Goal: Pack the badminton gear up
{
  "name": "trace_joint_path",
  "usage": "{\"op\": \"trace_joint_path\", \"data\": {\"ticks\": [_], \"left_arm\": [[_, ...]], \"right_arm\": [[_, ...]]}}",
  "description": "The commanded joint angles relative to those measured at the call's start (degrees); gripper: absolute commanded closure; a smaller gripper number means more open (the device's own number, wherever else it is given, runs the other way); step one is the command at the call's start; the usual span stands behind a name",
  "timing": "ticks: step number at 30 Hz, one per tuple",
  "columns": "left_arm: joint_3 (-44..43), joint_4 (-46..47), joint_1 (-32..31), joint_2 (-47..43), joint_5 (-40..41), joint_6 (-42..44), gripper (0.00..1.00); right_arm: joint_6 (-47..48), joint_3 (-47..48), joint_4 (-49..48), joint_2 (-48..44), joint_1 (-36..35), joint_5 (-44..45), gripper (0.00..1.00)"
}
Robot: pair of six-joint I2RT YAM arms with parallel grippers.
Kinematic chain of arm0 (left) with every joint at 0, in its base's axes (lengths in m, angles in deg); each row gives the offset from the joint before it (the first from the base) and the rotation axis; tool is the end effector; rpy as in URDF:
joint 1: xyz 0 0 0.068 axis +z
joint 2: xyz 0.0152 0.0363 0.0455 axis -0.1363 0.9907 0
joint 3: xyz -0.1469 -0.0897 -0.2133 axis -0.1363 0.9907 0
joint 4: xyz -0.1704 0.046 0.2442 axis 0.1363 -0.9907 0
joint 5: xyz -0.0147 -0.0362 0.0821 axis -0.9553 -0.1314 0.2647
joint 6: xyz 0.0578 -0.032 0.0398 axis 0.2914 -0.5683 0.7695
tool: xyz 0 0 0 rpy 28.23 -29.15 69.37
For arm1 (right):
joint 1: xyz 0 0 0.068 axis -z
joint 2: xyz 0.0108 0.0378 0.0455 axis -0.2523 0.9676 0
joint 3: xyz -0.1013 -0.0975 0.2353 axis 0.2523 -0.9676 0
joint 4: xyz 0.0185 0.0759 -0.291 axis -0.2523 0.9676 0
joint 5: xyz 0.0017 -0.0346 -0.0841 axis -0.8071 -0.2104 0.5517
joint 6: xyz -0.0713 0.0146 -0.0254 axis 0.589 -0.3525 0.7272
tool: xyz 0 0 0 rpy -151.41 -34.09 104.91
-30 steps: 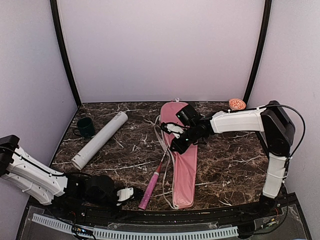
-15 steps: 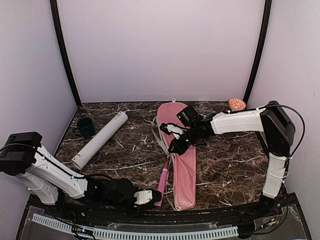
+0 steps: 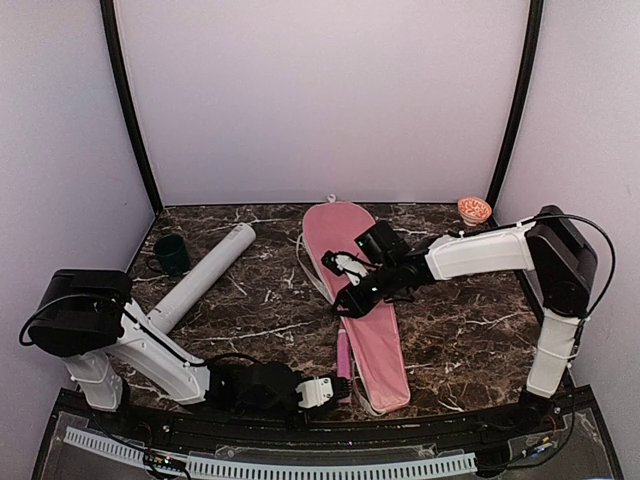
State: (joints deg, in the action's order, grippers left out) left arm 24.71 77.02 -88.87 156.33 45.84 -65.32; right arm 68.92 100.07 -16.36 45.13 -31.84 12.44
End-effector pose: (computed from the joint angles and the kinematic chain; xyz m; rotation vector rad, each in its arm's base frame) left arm 0.0656 -0.3521 0.0570 1.4390 1.5767 -0.6022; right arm 0.2919 0.3346 0.1215 -1.0757 2.3376 0.7137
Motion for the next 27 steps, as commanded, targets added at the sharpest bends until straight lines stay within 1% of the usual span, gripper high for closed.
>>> {"op": "trace_joint_path", "data": {"ticks": [1,4,7,11,17,23,27], "left_arm": [[-0.73,3.81,1.05,-0.33,3.29,-0.48,0.70],[0.77,4.77,1.01,-1.60,3.27,-1.56,0.67],[2.68,7.65,1.05,-2.52,2.95,-2.72,0.63],[3.35,10.63,1.01,-1.19,3.13,-3.65,0.63],[3.40,14.05,0.99,0.70,2.74,-5.33,0.64],[3.41,15.07,1.05,1.28,2.94,-6.03,0.65],[3.32,15.52,1.04,2.01,2.77,-6.12,0.67]], "right_arm": [[-6.01,-0.95,2.50,-5.27,-1.81,1.70,0.64],[-11.20,-2.94,5.29,-9.86,-2.93,7.67,0.59],[-17.11,-6.41,7.55,-14.71,-5.10,13.60,0.60],[-24.49,-10.27,9.47,-18.89,-9.40,17.37,0.62],[-30.79,-10.26,12.92,-17.67,-15.92,23.84,0.64],[-34.83,-9.12,17.21,-13.54,-19.62,29.97,0.64],[-36.37,-10.09,17.30,-13.09,-20.77,29.53,0.65]]}}
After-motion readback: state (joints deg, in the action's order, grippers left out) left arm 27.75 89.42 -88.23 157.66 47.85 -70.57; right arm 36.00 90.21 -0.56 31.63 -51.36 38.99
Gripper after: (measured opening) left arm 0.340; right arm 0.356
